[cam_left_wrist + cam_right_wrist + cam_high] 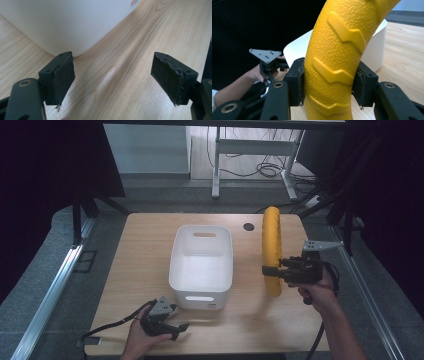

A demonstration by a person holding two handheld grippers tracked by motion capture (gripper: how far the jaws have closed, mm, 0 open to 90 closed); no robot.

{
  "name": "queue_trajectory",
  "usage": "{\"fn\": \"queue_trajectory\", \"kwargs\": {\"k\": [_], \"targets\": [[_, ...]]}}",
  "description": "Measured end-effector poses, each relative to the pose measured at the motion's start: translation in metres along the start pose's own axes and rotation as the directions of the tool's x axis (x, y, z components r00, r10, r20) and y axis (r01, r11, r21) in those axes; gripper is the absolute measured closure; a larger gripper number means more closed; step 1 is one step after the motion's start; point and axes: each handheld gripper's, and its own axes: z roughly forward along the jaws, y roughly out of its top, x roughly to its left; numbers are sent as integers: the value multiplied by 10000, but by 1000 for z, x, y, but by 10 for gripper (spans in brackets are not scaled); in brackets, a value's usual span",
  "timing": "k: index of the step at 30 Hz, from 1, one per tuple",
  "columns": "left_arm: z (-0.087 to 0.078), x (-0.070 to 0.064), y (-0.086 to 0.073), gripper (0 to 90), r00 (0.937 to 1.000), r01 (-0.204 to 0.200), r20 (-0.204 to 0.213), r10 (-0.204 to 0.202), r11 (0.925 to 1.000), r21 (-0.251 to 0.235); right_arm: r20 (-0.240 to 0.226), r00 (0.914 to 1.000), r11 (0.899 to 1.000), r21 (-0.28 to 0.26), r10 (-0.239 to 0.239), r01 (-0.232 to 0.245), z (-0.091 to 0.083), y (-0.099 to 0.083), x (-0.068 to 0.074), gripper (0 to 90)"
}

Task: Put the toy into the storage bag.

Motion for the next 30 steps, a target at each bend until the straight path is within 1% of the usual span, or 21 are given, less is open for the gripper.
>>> {"fn": "queue_trajectory", "kwargs": {"k": [2,5,6,11,12,13,14,15,17,18,19,20,21,22,23,25,26,27,30], "targets": [[0,0,0,191,10000,2,4,-2,10000,12,-41,10000,9999,-92,51,-52,1,0,1,504],[1,0,0,191,10000,3,9,-3,10000,21,-100,9999,9986,-506,140,-145,4,2,2,503],[1,0,0,191,10000,3,9,-3,10000,21,-100,9999,9986,-506,140,-145,4,2,2,503],[2,0,-1,191,10000,17,25,-18,10000,35,261,9995,9932,-1162,152,-121,10,6,8,502],[2,0,-1,191,10000,17,25,-18,10000,35,261,9995,9932,-1162,152,-121,10,6,8,502],[2,0,-1,191,10000,27,20,-27,10000,39,473,9987,9891,-1466,185,-114,12,6,10,502],[2,0,-1,191,10000,27,20,-27,10000,39,473,9987,9891,-1466,185,-114,12,6,10,502],[2,0,-1,191,10000,29,26,-29,10000,36,712,9972,9844,-1755,231,-102,14,6,13,502],[2,0,-1,191,10000,-6,18,6,10000,77,989,9948,9795,-2014,242,-38,16,6,16,501],[2,0,-1,191,10000,-6,18,6,10000,77,989,9948,9795,-2014,242,-38,16,6,16,501],[2,0,-1,191,10000,25,21,-25,10000,69,1256,9917,9731,-2302,268,28,19,5,18,500],[2,0,-1,191,10000,25,21,-25,10000,69,1395,9898,9701,-2426,289,59,21,5,20,500],[3,0,-1,191,10000,-21,14,21,9999,104,1526,9878,9662,-2575,305,100,22,5,21,499],[3,0,-1,191,10000,-21,14,21,9999,104,1526,9878,9662,-2575,305,100,22,5,21,499],[3,0,-1,191,10000,1,32,-2,10000,97,1804,9832,9598,-2797,296,224,26,5,24,499],[3,0,-1,191,10000,13,34,-13,9999,100,2064,9783,9550,-2933,180,443,30,5,27,498],[3,0,-1,191,10000,13,34,-13,9999,100,2064,9783,9550,-2933,180,443,30,5,27,498],[3,0,-1,191,10000,3,27,-4,9999,107,2195,9755,9495,-3094,180,521,34,5,31,498],[3,0,-1,191,10000,-5,23,5,9999,110,2305,9723,9373,-3454,377,455,38,4,34,497]]}}
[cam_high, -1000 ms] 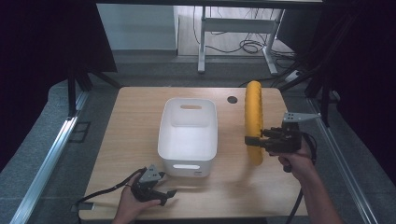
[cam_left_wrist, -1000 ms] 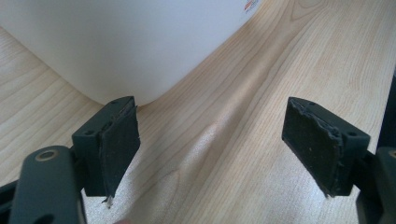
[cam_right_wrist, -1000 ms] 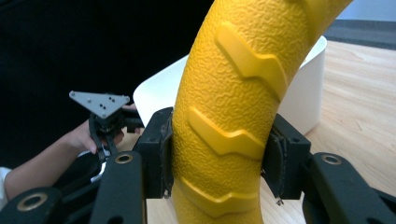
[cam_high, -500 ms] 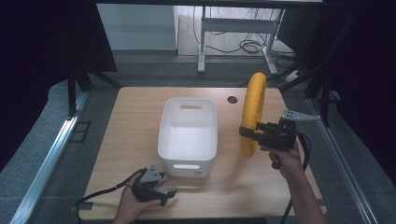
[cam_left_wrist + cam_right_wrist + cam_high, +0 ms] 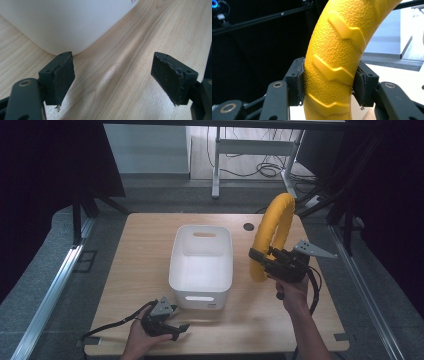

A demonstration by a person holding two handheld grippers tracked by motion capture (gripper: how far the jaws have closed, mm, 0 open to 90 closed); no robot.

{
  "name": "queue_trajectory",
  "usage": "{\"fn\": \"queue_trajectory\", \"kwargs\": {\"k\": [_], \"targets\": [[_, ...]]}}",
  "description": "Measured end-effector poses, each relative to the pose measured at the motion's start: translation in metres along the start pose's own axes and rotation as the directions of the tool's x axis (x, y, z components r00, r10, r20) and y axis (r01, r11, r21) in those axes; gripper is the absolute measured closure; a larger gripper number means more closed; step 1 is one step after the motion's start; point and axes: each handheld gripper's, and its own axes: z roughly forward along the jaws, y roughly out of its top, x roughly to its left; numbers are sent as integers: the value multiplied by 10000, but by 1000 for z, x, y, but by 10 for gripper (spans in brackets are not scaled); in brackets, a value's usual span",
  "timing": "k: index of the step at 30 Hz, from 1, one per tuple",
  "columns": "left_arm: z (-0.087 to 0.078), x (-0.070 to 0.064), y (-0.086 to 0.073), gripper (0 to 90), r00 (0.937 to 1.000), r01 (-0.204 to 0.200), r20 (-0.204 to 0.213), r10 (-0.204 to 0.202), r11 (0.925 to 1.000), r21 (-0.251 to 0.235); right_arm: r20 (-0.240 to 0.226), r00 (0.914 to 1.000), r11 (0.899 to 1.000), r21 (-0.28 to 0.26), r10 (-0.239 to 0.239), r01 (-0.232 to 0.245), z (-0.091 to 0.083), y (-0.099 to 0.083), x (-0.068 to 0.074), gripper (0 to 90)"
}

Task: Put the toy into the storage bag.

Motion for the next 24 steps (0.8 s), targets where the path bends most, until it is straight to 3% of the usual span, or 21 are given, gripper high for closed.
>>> {"fn": "queue_trajectory", "kwargs": {"k": [5,13,24], "targets": [[0,0,0,191,10000,-15,-14,15,10000,-2,139,9999,9996,-279,73,-69,5,-3,4,496],[0,0,0,191,10000,-28,-43,28,10000,25,500,9985,9966,-775,-231,269,12,-2,14,494],[0,0,0,191,10000,-51,-55,52,9999,92,564,9974,9907,-1256,-457,525,16,3,23,493]]}}
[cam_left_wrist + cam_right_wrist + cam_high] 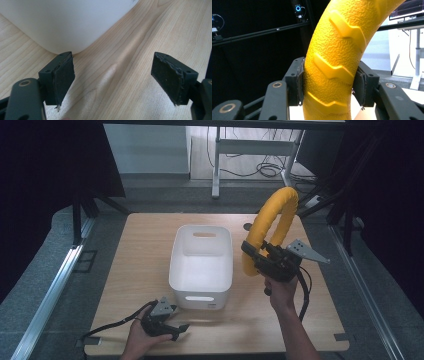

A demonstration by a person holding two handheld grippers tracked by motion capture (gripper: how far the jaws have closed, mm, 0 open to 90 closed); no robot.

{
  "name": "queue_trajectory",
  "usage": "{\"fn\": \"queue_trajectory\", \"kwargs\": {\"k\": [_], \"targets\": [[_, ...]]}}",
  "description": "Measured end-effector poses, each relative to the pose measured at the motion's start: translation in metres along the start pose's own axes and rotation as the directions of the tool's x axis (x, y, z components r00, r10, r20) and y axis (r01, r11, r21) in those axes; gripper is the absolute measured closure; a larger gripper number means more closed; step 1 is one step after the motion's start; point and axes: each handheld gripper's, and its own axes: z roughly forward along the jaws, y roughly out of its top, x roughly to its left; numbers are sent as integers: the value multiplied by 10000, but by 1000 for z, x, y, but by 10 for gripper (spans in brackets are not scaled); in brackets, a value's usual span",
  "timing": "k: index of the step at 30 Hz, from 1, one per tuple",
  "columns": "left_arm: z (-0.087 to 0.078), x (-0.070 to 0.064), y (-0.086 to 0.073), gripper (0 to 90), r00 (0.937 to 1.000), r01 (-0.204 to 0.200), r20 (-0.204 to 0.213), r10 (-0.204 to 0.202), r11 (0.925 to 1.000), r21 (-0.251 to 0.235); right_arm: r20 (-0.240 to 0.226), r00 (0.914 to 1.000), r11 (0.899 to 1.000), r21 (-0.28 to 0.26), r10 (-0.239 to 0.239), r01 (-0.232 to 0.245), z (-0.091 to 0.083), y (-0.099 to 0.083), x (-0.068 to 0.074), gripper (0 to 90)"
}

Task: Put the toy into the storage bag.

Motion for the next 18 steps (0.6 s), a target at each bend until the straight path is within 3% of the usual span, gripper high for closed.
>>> {"fn": "queue_trajectory", "kwargs": {"k": [9,18], "targets": [[-1,0,0,190,10000,-58,-12,58,10000,26,124,9986,9974,-512,-509,515,5,10,14,492],[-1,0,0,189,10000,-57,-9,57,10000,33,121,9987,9967,-642,-489,496,7,12,17,490]]}}
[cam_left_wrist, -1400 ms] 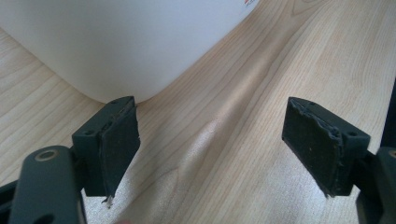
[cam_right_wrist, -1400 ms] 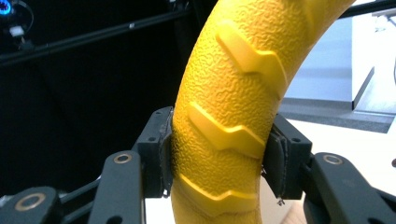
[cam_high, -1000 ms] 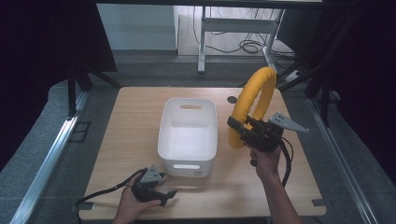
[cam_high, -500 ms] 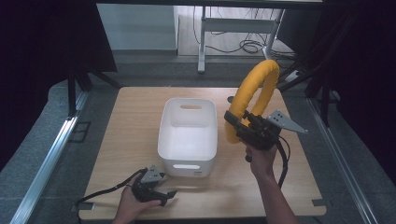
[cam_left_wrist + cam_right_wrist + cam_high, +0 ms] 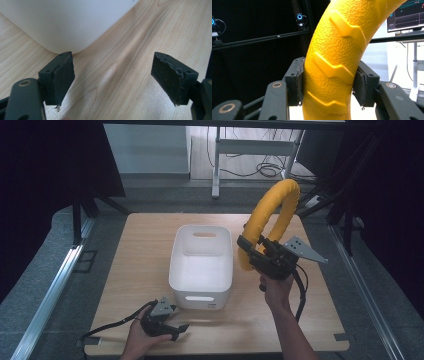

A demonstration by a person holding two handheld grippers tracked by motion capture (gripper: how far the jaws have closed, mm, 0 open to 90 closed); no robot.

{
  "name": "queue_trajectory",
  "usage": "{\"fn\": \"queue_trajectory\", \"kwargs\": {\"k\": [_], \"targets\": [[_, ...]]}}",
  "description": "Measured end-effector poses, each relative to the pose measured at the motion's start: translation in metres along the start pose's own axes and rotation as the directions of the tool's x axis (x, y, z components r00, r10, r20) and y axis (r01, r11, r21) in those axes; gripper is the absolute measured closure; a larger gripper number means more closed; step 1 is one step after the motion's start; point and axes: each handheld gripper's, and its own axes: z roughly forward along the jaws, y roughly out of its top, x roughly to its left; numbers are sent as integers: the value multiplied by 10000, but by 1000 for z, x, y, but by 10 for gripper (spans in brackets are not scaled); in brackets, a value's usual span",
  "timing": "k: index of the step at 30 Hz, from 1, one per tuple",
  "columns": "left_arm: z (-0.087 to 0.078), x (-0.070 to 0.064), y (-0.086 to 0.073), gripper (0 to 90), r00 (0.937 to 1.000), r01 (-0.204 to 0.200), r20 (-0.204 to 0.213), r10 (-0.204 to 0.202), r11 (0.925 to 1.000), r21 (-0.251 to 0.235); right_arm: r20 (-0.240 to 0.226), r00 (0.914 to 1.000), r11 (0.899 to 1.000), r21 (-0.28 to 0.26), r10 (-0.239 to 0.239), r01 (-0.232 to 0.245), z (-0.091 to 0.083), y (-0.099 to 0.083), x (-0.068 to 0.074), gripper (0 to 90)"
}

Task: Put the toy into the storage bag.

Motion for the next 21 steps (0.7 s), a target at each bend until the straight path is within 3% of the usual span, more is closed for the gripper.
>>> {"fn": "queue_trajectory", "kwargs": {"k": [9,21], "targets": [[-1,0,0,189,10000,-25,-4,25,10000,15,-33,9993,9992,-119,-379,378,4,6,10,489],[0,0,0,189,10000,-21,1,21,10000,30,-309,9985,9983,-395,-444,432,15,19,24,488]]}}
